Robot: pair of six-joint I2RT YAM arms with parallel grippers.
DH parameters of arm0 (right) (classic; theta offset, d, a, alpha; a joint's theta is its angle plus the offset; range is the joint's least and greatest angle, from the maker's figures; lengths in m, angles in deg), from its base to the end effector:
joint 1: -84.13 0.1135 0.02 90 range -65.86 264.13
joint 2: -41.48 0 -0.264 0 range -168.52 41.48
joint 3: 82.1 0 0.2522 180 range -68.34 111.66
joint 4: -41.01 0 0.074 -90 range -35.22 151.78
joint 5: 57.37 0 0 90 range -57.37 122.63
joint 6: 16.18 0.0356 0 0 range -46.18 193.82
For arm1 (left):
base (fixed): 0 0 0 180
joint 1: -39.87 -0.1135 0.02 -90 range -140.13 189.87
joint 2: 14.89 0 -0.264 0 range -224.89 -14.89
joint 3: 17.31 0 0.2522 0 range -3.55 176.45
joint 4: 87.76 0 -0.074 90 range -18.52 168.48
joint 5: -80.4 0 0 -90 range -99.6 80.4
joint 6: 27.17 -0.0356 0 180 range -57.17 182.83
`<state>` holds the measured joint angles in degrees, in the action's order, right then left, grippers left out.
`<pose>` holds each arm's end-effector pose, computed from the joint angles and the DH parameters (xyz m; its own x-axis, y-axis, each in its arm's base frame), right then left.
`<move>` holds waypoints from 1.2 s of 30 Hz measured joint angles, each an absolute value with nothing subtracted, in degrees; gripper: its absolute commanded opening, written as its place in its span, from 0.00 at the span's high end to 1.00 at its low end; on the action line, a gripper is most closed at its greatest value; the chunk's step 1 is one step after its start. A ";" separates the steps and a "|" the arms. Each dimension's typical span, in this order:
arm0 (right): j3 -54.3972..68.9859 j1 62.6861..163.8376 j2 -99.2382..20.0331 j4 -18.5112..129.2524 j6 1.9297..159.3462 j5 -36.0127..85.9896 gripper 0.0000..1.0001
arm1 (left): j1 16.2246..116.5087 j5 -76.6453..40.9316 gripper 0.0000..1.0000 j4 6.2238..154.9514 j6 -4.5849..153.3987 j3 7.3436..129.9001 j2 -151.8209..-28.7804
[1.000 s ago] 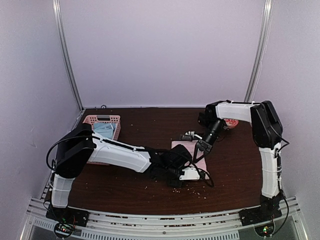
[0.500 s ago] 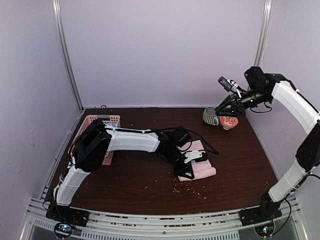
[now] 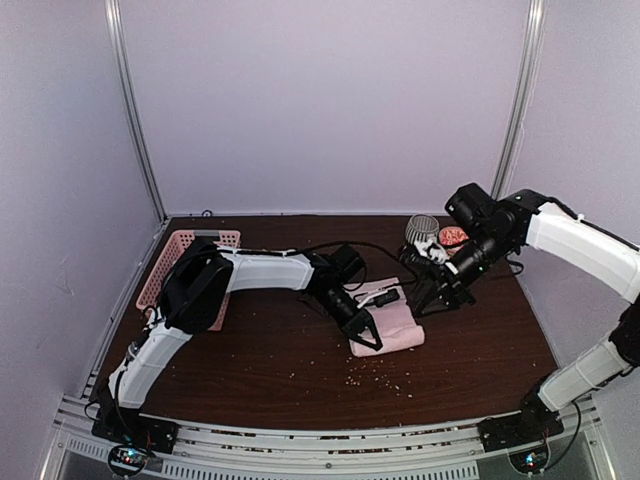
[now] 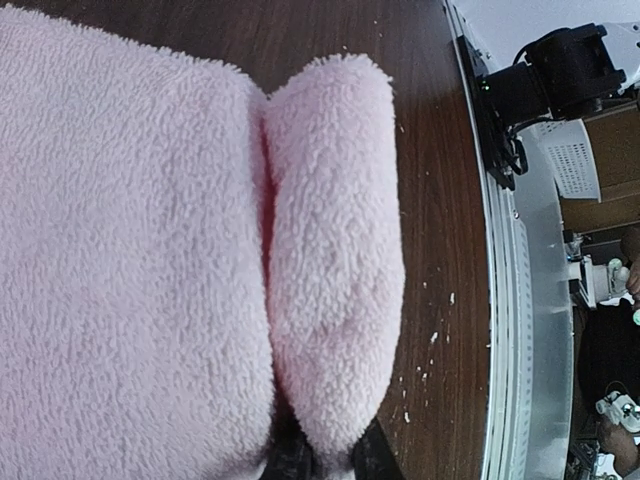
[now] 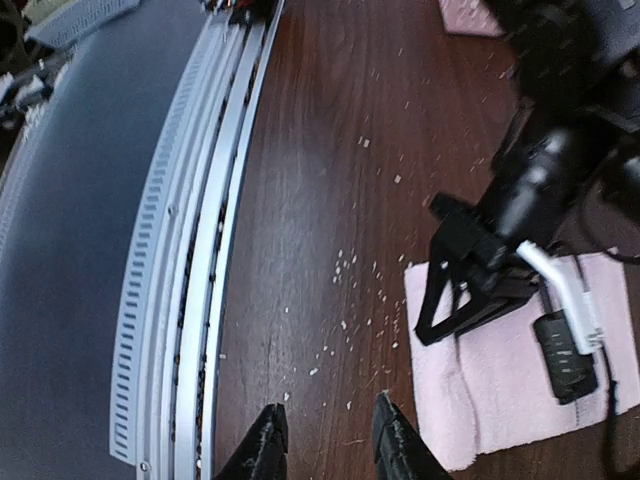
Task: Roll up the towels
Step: Roll the towel at the center of the board.
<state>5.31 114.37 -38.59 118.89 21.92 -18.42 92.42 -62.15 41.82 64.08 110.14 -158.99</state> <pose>0.2078 0.1532 0.3149 -0.0773 -0.6177 -0.7826 -0.9745 -0.1191 0.1903 0.2893 -0.4242 0.1080 -0.5745 0.7283 -0.3736 0.6584 0.1401 -0.7395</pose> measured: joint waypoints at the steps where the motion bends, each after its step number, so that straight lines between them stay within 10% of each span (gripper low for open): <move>1: 3.23 116.34 -38.68 117.47 22.43 -15.90 0.65 | 92.40 -62.30 0.93 41.75 64.32 110.14 -159.01; 18: -11.33 125.35 -47.99 92.45 30.43 14.56 0.59 | 92.29 -63.18 0.93 41.69 65.35 110.14 -159.34; 36: -13.40 127.09 -53.50 86.78 29.84 16.99 0.93 | 91.68 -62.76 0.86 41.36 65.31 109.70 -159.20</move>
